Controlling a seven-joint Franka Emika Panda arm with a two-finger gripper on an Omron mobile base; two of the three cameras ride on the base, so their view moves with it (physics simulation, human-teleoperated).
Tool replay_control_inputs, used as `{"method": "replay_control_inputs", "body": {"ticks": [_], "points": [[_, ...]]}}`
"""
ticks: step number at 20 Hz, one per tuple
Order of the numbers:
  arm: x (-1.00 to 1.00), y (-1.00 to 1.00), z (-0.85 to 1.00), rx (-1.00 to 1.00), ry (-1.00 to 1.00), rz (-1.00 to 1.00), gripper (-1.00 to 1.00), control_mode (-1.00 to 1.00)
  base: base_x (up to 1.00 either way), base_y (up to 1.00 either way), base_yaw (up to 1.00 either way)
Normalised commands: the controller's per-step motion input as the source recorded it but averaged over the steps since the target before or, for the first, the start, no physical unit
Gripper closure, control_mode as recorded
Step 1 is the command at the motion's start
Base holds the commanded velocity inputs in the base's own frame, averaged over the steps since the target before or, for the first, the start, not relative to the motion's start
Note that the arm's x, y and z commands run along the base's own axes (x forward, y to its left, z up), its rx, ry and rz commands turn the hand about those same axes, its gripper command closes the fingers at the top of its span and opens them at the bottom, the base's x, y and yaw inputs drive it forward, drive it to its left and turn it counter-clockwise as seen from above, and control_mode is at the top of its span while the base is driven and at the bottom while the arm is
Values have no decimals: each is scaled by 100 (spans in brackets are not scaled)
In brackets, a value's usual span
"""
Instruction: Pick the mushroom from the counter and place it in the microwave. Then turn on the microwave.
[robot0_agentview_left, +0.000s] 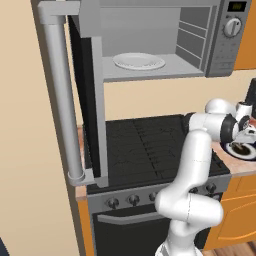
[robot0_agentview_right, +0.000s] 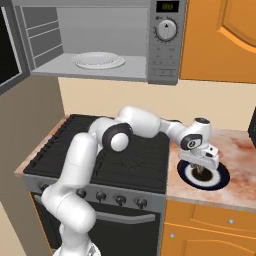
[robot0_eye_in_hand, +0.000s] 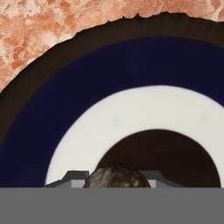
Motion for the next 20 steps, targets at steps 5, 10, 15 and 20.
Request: {"method": "replay_control_inputs", "body": {"ticks": [5, 10, 15, 20], "points": [[-19, 2, 23, 3, -5, 0, 100, -100, 0, 0, 0], [-77, 37, 88, 0, -27, -2, 100, -100, 0, 0, 0], [-94, 69, 80, -3, -27, -6, 100, -100, 0, 0, 0], [-98, 89, 62, -3, -20, -9, 100, -100, 0, 0, 0]]}}
